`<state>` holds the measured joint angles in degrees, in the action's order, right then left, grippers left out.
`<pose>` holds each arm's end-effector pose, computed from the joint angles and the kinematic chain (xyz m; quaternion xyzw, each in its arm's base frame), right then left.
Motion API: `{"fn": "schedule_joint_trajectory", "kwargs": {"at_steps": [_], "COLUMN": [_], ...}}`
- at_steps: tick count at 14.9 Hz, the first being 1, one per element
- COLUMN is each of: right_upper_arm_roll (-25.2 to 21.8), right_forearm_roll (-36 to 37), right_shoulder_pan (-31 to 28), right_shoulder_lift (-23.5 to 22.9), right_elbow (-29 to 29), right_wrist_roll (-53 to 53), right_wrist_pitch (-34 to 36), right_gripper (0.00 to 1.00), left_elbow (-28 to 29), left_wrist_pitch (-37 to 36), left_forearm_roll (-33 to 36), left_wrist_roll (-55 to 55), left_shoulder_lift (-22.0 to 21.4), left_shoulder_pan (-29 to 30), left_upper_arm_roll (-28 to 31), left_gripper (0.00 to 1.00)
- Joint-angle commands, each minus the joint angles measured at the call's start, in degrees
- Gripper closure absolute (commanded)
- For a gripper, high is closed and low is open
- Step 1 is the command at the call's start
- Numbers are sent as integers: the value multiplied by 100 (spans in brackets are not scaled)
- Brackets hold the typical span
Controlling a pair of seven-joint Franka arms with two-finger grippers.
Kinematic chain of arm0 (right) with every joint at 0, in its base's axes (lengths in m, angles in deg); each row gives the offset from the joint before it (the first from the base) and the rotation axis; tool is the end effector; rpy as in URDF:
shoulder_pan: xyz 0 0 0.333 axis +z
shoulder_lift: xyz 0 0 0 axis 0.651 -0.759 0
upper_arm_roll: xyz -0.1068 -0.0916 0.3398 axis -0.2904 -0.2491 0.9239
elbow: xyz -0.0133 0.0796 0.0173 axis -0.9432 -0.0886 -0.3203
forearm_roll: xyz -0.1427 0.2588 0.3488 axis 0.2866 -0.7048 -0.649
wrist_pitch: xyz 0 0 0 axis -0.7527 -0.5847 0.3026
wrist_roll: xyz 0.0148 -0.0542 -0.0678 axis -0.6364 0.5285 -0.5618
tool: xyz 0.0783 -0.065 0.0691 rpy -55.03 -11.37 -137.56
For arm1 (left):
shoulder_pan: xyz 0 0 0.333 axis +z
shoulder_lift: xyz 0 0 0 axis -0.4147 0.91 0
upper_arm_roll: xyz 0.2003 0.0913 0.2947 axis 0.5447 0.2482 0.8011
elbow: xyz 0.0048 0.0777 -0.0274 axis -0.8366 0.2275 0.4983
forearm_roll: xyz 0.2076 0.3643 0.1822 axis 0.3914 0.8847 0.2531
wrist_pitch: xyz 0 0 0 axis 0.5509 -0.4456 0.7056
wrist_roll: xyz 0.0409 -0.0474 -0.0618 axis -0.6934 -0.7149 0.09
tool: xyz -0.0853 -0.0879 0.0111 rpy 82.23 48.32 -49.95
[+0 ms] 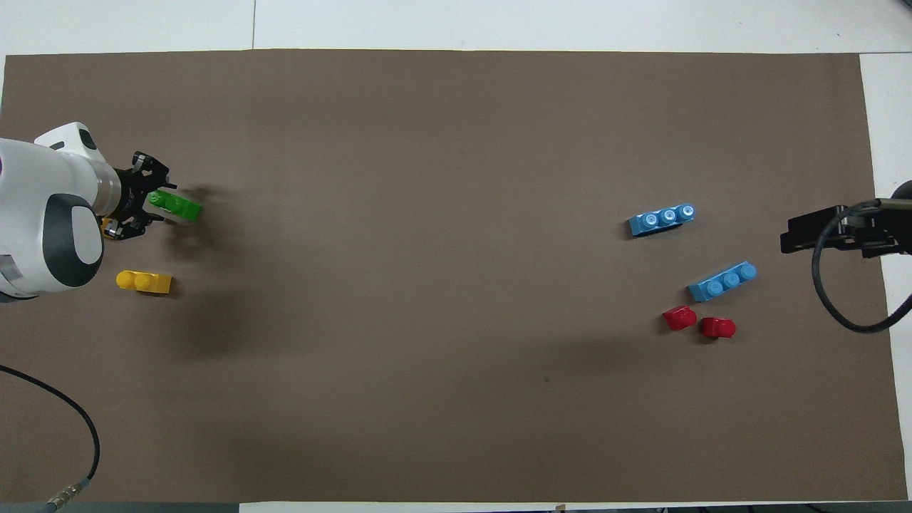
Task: Remove green block with left arm and hold with right
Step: 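Open the left gripper and draw it back from the green brick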
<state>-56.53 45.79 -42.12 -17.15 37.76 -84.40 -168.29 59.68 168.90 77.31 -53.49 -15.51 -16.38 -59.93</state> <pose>0.5823 -0.0064 0.6474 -0.9991 0.0286 0.0235 0.0218 0.7058 0.0583 0.3030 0.8522 0.5168 0.0658 0.0485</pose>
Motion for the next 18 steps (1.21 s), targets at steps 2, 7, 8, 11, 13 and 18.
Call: {"fn": "schedule_joint_trajectory", "kwargs": {"at_steps": [2,7,8,11,13,18], "right_upper_arm_roll": [47,47,38,38,38,38], "right_forearm_roll": [167,158,158,158,158,167], "right_shoulder_pan": [-25,-78,-78,-69,-69,-87], "right_shoulder_lift": [2,-7,2,-7,-33,-33], "right_elbow": [116,45,54,90,46,45], "right_wrist_roll": [223,355,364,320,320,320], "right_wrist_pitch": [-248,-110,-75,-162,-162,-118], "right_gripper": [0,0,0,0,0,0], "left_elbow": [-106,-817,-949,-1353,-1652,-1820], "left_wrist_pitch": [13,-1172,-1401,-2296,-3095,-4073], "left_forearm_roll": [9,167,168,185,299,229], "left_wrist_roll": [226,682,883,1717,2525,4337], "left_shoulder_lift": [-33,-235,-340,-552,-753,-1359], "left_shoulder_pan": [84,-21,-21,-152,-188,-188], "left_upper_arm_roll": [-39,-56,-74,-83,-91,-144], "left_gripper": [0,0,0,0,0,0]}}
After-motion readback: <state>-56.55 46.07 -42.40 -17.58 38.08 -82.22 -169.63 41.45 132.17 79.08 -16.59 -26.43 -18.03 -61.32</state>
